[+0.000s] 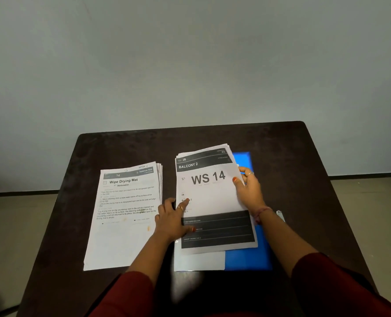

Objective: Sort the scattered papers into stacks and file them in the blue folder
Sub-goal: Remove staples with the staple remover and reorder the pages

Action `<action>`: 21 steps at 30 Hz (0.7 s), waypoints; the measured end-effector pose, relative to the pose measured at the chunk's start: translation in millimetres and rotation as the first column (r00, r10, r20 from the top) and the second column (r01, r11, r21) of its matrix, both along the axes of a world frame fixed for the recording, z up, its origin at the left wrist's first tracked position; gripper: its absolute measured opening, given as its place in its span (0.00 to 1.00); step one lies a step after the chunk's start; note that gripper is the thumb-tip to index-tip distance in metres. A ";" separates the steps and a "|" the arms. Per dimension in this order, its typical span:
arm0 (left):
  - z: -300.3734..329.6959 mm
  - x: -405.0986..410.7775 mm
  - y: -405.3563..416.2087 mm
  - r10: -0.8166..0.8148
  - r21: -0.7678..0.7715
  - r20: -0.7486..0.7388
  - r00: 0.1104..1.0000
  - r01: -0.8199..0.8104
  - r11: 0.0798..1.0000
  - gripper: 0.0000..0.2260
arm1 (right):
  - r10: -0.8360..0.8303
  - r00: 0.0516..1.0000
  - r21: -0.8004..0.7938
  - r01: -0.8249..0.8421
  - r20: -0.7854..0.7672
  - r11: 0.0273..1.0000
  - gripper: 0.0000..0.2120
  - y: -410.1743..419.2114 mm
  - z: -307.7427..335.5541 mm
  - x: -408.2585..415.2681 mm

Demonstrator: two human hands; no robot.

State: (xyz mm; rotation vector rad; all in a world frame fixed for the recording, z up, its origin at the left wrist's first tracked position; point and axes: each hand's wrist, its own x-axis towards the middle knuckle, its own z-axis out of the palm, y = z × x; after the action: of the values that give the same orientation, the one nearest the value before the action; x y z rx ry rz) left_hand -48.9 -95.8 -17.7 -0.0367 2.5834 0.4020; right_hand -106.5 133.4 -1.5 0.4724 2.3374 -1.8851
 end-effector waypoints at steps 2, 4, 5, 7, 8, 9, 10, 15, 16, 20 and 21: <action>2.8 -1.3 -2.3 0.030 0.077 0.029 0.999 -0.032 0.997 0.40 | -0.033 0.997 -0.146 0.042 0.064 0.988 0.13 4.4 2.7 -2.3; 7.0 -2.1 -6.0 0.141 0.247 0.018 0.990 -0.141 0.959 0.36 | -0.033 0.995 -0.229 0.055 0.096 0.972 0.12 8.5 8.8 -2.8; 8.5 -2.0 -7.9 0.246 0.365 -0.017 0.969 -0.223 0.904 0.32 | -0.029 0.993 -0.273 0.059 0.111 0.960 0.12 10.9 12.4 -2.1; 16.1 -2.8 -8.4 0.494 0.584 -0.032 0.869 -0.384 0.715 0.23 | -0.031 0.989 -0.356 0.082 0.145 0.931 0.13 15.1 20.1 -0.3; 21.2 -3.9 -7.6 0.589 0.667 0.023 0.808 -0.451 0.592 0.21 | -0.034 0.987 -0.389 0.094 0.158 0.916 0.13 17.3 22.8 1.6; 26.3 -5.3 -6.3 0.645 0.724 0.119 0.755 -0.511 0.464 0.20 | -0.034 0.985 -0.419 0.104 0.171 0.902 0.13 19.4 24.8 3.9; 31.5 -6.7 -5.0 0.658 0.751 0.224 0.718 -0.558 0.353 0.20 | -0.031 0.982 -0.441 0.111 0.185 0.891 0.13 20.2 26.4 6.3; 40.0 -12.7 -3.6 0.572 0.772 0.436 0.695 -0.615 0.160 0.13 | 0.052 0.970 -0.493 0.075 0.239 0.867 0.13 20.7 28.0 21.8; 41.7 -12.9 -2.6 0.565 0.777 0.450 0.692 -0.615 0.134 0.11 | 0.072 0.965 -0.497 0.065 0.252 0.865 0.13 19.4 28.2 25.4; 45.7 -16.6 -4.8 0.565 0.800 0.474 0.675 -0.598 0.044 0.08 | 0.119 0.953 -0.509 0.040 0.277 0.860 0.14 16.1 26.5 41.8; 46.2 -18.2 -7.0 0.566 0.807 0.474 0.674 -0.590 0.027 0.07 | 0.126 0.951 -0.509 0.036 0.281 0.860 0.14 16.1 25.8 46.1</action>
State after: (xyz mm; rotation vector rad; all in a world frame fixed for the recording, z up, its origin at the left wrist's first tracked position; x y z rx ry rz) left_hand -67.1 -102.7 28.5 -0.7141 1.7025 2.1730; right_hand -60.4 149.5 24.3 0.5844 1.5576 -2.1182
